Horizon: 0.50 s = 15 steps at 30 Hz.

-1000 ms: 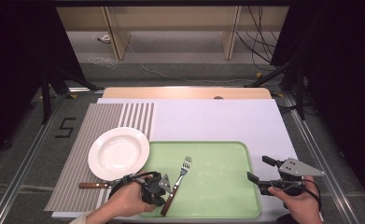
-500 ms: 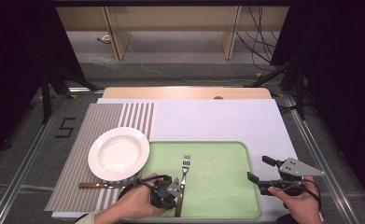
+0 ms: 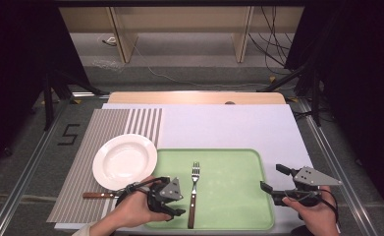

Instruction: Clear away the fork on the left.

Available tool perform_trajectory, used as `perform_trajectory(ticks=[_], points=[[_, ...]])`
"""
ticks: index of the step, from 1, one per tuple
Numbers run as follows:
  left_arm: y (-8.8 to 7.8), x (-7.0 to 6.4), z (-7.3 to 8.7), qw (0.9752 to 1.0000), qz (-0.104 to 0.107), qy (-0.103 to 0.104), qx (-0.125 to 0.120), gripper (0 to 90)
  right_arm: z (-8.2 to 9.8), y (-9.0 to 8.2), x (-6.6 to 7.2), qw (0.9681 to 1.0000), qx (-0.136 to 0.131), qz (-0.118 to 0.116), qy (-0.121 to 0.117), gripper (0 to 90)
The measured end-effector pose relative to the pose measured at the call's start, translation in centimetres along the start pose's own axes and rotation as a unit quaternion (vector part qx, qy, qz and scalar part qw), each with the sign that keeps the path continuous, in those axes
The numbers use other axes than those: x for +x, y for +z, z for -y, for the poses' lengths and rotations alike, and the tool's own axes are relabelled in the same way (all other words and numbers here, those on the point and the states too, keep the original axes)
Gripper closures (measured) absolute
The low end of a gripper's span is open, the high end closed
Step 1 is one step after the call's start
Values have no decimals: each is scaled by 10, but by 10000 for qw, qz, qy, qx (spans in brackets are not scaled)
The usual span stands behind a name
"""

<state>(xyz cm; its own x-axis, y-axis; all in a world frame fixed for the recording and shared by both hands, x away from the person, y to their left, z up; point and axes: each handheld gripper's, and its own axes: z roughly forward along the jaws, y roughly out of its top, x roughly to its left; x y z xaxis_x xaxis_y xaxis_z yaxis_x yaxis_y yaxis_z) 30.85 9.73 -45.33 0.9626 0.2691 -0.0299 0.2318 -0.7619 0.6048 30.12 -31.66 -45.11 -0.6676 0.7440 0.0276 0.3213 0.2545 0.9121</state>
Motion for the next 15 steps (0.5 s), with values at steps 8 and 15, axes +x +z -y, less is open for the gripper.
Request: perform_trajectory(ticks=[8, 15], points=[[-34, 27, 34, 9848, -658, -849, -1365, 162, 0, 0, 0, 10000, -4, 8, 3, 161], [-46, 35, 56, 9756, -1208, -1004, -1532, 0, 0, -1, -1, 10000, -30, 29, 4, 161]])
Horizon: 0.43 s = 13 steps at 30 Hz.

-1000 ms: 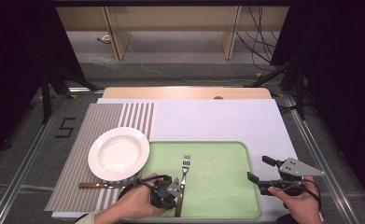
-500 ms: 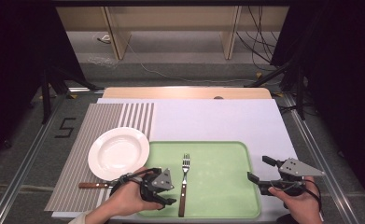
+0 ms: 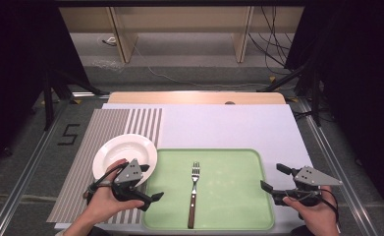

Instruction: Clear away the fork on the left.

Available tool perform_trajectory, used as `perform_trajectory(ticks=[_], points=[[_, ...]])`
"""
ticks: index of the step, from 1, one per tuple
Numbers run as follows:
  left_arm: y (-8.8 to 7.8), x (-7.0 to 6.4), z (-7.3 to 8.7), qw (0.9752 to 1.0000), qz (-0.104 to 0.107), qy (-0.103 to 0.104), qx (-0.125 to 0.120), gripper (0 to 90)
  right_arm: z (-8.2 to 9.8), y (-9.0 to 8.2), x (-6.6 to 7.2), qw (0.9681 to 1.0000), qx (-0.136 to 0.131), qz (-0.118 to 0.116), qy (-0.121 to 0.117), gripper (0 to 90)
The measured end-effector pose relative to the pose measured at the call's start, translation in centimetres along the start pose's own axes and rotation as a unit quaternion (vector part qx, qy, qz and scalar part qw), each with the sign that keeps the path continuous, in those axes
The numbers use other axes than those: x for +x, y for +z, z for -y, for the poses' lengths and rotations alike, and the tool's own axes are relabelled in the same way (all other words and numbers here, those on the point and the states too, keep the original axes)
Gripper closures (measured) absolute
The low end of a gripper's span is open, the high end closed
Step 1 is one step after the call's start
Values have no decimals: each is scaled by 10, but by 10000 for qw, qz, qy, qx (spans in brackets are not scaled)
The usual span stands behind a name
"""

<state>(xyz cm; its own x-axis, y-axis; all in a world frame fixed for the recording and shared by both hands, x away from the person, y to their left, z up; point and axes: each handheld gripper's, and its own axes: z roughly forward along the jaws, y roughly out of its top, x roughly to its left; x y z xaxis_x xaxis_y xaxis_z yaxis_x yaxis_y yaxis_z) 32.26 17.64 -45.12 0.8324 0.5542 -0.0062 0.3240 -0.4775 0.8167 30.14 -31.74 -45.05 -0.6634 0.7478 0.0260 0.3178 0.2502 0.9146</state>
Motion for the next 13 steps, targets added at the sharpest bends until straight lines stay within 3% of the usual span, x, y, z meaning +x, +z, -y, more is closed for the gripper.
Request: perform_trajectory(ticks=[4, 13], points=[[-4, 6, 4, 9995, -313, 54, 37, 0, 0, -1, 0, 10000, -3, -2, 3, 161], [-8, 10, 5, 9994, -353, -10, -15, 0, 0, -1, -1, 10000, -10, 14, 14, 160]])
